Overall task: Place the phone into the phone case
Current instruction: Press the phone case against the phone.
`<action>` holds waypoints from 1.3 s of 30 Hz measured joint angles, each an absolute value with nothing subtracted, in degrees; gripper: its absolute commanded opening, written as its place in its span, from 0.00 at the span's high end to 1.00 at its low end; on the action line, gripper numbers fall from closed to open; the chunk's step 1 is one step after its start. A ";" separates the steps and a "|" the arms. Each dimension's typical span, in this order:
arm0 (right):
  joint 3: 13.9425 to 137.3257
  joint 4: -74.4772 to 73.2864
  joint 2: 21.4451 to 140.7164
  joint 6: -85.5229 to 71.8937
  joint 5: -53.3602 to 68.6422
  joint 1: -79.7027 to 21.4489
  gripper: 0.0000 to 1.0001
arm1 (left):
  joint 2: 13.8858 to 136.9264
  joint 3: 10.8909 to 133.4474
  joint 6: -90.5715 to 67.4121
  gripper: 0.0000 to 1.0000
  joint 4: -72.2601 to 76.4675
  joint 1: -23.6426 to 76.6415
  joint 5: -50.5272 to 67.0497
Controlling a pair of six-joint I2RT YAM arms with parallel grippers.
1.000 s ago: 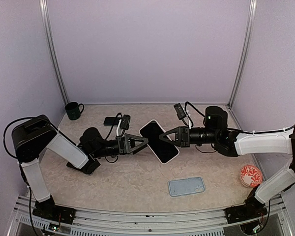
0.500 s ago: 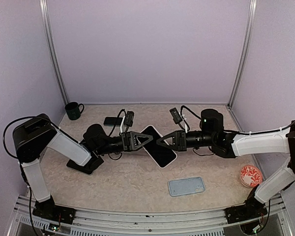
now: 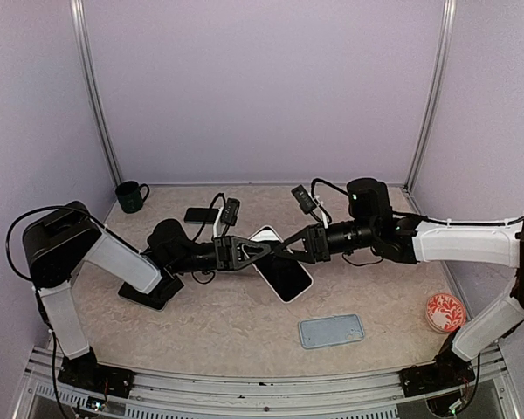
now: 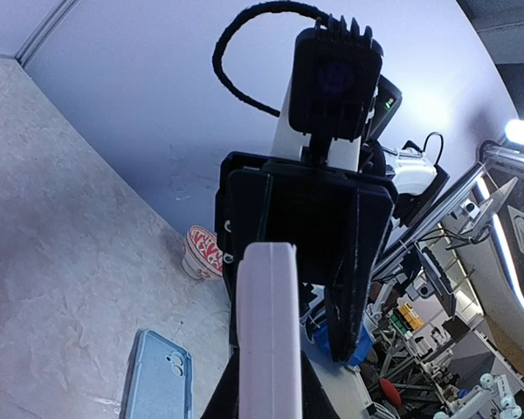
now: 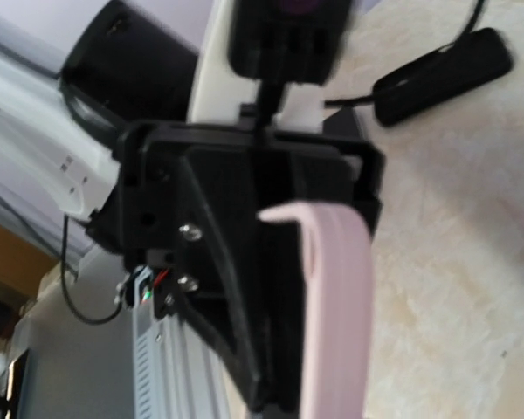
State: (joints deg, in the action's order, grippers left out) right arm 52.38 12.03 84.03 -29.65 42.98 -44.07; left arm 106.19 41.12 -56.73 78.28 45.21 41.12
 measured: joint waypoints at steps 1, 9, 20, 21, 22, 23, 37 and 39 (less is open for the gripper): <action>53.52 9.93 84.07 -28.53 43.70 -44.03 0.59 | 106.13 41.12 -56.58 1.00 78.17 44.99 41.98; 56.07 1.58 84.18 -24.38 50.89 -41.58 0.62 | 103.81 39.53 -52.49 1.00 73.36 44.49 47.77; 56.21 0.38 84.18 -23.81 55.70 -40.21 0.59 | 102.37 38.52 -48.12 1.00 67.29 44.27 51.03; 56.21 0.05 84.20 -23.70 55.68 -40.21 0.58 | 102.37 38.50 -47.94 1.00 67.26 44.27 51.13; 56.21 -0.23 84.25 -23.57 55.64 -40.21 0.58 | 102.35 38.50 -47.86 1.00 67.24 44.27 51.24; 56.21 -0.47 84.31 -23.49 55.51 -40.21 0.57 | 102.35 38.48 -47.72 1.00 67.22 44.27 51.35; 56.21 -0.60 88.49 -23.83 54.22 -41.89 0.68 | 101.80 38.37 -47.44 1.00 67.20 44.27 51.92; 56.21 -0.49 88.86 -24.03 54.19 -41.89 0.71 | 101.78 38.28 -47.42 1.00 67.20 44.29 51.92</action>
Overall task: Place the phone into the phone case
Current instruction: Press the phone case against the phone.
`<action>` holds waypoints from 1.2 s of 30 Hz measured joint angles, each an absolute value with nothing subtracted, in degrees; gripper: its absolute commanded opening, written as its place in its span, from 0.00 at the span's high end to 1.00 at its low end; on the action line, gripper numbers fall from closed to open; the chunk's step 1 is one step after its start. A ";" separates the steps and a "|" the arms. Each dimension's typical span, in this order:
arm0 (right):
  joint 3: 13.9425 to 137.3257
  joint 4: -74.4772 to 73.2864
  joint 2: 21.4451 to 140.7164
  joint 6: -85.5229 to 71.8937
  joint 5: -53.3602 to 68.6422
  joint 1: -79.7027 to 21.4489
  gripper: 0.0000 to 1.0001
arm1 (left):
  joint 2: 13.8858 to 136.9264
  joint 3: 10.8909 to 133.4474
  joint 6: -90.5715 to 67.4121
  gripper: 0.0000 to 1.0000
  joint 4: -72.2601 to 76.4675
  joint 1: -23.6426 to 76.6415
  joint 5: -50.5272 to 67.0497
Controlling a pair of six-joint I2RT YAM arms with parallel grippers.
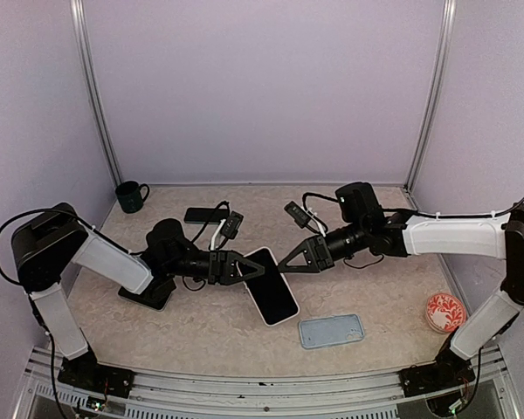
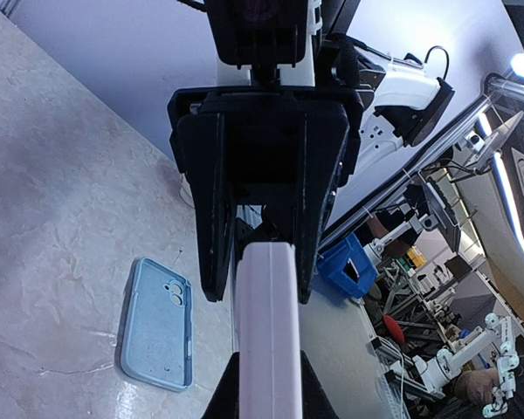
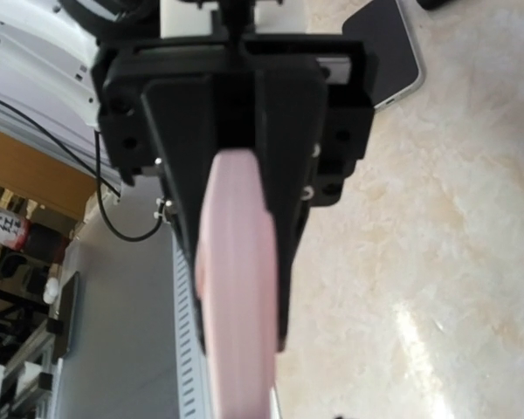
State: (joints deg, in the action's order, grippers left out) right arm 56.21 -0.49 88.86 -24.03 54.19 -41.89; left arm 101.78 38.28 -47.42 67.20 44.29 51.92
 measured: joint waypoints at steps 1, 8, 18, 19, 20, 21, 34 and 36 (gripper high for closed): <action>56.21 -0.36 88.88 -24.18 54.19 -41.89 0.73 | 101.78 38.28 -47.42 1.00 67.18 44.29 51.92; 56.42 0.78 89.14 -24.91 54.30 -42.11 0.81 | 101.78 38.28 -46.92 1.00 66.46 44.38 51.88; 56.64 1.15 89.58 -25.10 54.39 -42.15 0.79 | 101.78 38.28 -46.00 1.00 64.66 44.66 51.86; 56.75 1.15 89.71 -25.08 54.37 -42.15 0.77 | 101.78 38.28 -45.98 1.00 64.60 44.71 51.83; 56.86 1.15 89.84 -25.12 54.37 -42.15 0.77 | 101.78 38.28 -45.98 1.00 64.53 44.73 51.81; 56.95 1.10 90.00 -25.19 54.35 -42.15 0.76 | 101.78 38.28 -45.95 1.00 64.49 44.73 51.81; 57.49 1.15 90.91 -25.08 54.68 -42.22 0.93 | 101.78 38.26 -45.78 1.00 64.12 44.73 51.59; 57.49 1.15 90.91 -25.26 55.07 -42.19 0.95 | 101.78 38.24 -45.63 1.00 64.12 44.73 51.68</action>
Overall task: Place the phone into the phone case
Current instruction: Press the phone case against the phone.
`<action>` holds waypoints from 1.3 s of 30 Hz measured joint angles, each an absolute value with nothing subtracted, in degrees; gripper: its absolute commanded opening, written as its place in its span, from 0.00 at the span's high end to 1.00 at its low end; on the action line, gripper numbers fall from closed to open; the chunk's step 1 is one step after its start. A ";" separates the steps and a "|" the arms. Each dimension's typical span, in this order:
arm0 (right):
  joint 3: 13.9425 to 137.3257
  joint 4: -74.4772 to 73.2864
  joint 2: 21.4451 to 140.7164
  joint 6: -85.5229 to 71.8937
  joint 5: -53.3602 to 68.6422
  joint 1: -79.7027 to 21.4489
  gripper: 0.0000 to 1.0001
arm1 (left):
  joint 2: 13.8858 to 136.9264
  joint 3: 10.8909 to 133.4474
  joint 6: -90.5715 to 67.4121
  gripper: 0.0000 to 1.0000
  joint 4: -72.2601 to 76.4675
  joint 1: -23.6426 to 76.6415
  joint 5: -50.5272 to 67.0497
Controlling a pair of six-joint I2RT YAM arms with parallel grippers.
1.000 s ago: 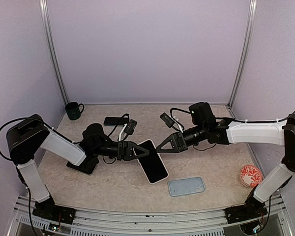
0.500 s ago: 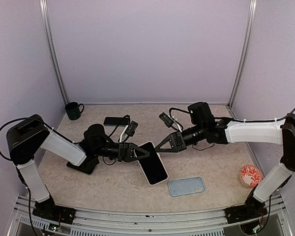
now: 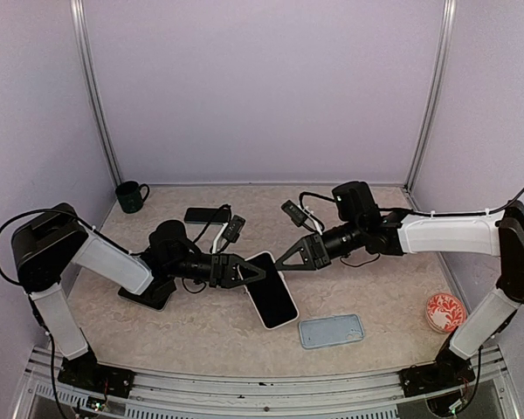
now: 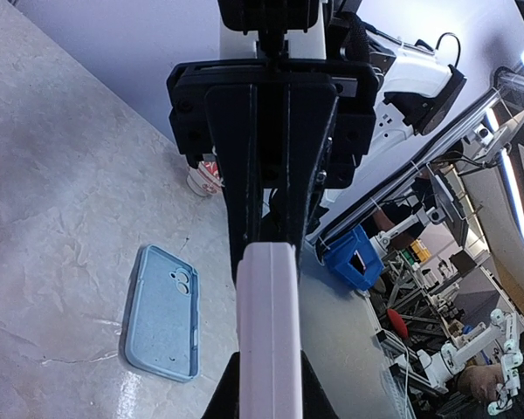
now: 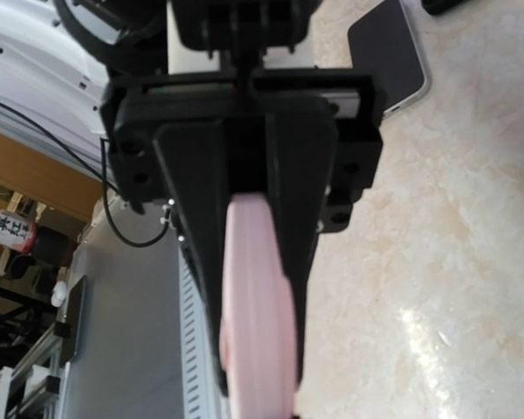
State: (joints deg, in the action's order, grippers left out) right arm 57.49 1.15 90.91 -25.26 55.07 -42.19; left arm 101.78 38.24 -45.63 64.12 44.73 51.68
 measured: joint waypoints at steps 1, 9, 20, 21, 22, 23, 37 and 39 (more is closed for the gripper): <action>57.49 1.17 90.91 -25.28 55.31 -42.19 0.95 | 101.78 38.24 -45.56 1.00 64.14 44.73 51.77; 55.55 5.69 90.91 -28.16 59.90 -41.56 0.96 | 101.62 38.15 -45.15 1.00 65.14 45.08 52.62; 52.18 17.47 90.56 -36.49 66.63 -40.21 0.94 | 100.75 38.15 -45.17 1.00 67.64 45.87 53.39; 51.99 18.02 90.45 -37.21 67.46 -39.94 0.94 | 100.62 38.15 -45.10 1.00 67.85 45.84 53.76; 51.57 19.42 90.15 -38.09 68.88 -39.59 0.94 | 100.55 38.15 -45.10 1.00 67.64 45.76 53.60; 51.05 21.21 89.65 -39.48 70.15 -39.33 0.94 | 100.55 38.13 -45.10 1.00 67.22 45.63 53.47; 56.53 9.04 87.74 -30.41 66.02 -38.63 0.55 | 100.55 37.95 -45.08 1.00 64.49 45.01 52.23; 56.80 5.28 87.74 -27.73 63.29 -38.89 0.54 | 100.55 37.95 -45.06 1.00 64.42 44.95 52.16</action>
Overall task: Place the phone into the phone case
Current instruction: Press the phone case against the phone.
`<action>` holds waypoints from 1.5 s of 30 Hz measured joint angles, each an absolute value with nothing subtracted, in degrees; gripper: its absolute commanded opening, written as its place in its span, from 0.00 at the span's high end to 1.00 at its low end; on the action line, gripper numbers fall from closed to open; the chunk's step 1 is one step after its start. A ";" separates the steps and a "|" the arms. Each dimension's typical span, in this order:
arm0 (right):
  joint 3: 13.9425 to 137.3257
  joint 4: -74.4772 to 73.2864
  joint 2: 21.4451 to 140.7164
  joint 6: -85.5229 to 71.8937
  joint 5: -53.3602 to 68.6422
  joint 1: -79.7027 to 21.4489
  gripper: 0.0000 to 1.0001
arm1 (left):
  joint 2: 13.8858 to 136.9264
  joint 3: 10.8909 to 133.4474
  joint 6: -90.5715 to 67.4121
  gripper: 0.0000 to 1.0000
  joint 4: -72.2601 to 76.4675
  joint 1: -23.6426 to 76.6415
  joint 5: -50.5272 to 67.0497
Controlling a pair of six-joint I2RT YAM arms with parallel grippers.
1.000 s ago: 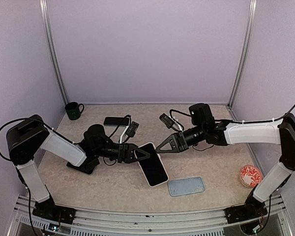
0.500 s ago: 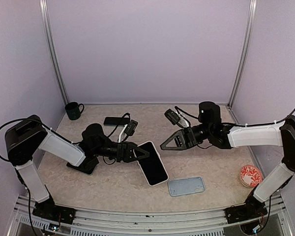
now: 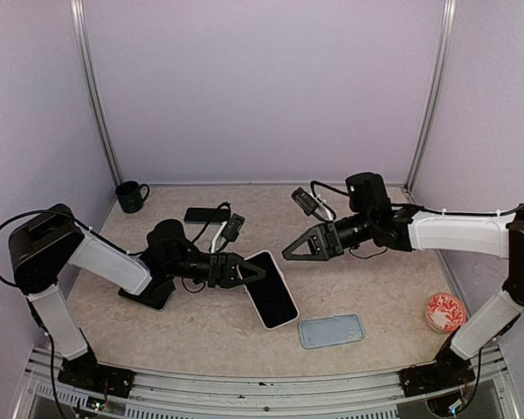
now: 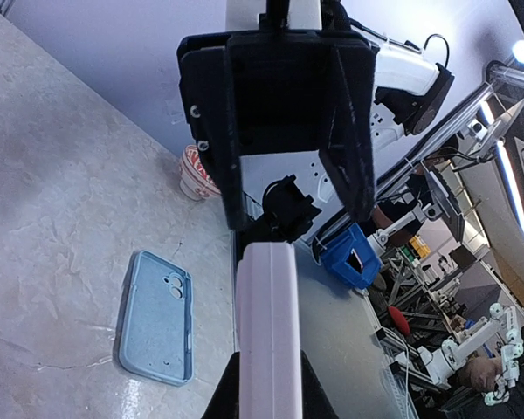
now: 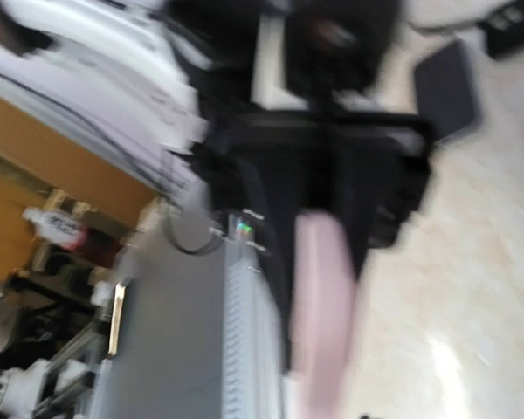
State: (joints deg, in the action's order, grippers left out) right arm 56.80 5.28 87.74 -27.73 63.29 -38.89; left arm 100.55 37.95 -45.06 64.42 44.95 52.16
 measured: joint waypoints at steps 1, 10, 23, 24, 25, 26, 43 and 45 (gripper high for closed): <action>56.84 3.01 87.79 -26.24 61.58 -39.20 0.53 | 100.55 37.95 -45.06 1.00 64.40 44.93 52.16; 57.25 -6.31 88.71 -19.11 54.17 -42.81 0.62 | 100.55 37.95 -45.06 1.00 64.14 44.93 52.03; 57.28 -7.66 89.17 -17.10 53.87 -43.48 0.91 | 100.57 37.95 -44.93 1.00 63.51 44.60 51.62; 57.25 -7.60 89.17 -17.26 54.17 -43.48 0.91 | 100.57 37.95 -44.93 1.00 63.57 44.60 51.62; 57.23 -7.46 89.17 -17.26 54.48 -43.48 0.92 | 100.57 37.95 -44.93 1.00 63.66 44.60 51.62; 57.10 -7.27 89.17 -17.39 54.96 -43.44 0.93 | 100.57 37.95 -44.93 1.00 63.81 44.60 51.70; 52.03 2.87 86.32 -22.04 63.18 -41.47 0.90 | 100.49 37.98 -44.95 1.00 68.95 45.91 52.53; 51.64 3.97 86.02 -22.61 63.57 -41.10 0.85 | 100.49 38.09 -44.97 1.00 69.28 46.06 52.10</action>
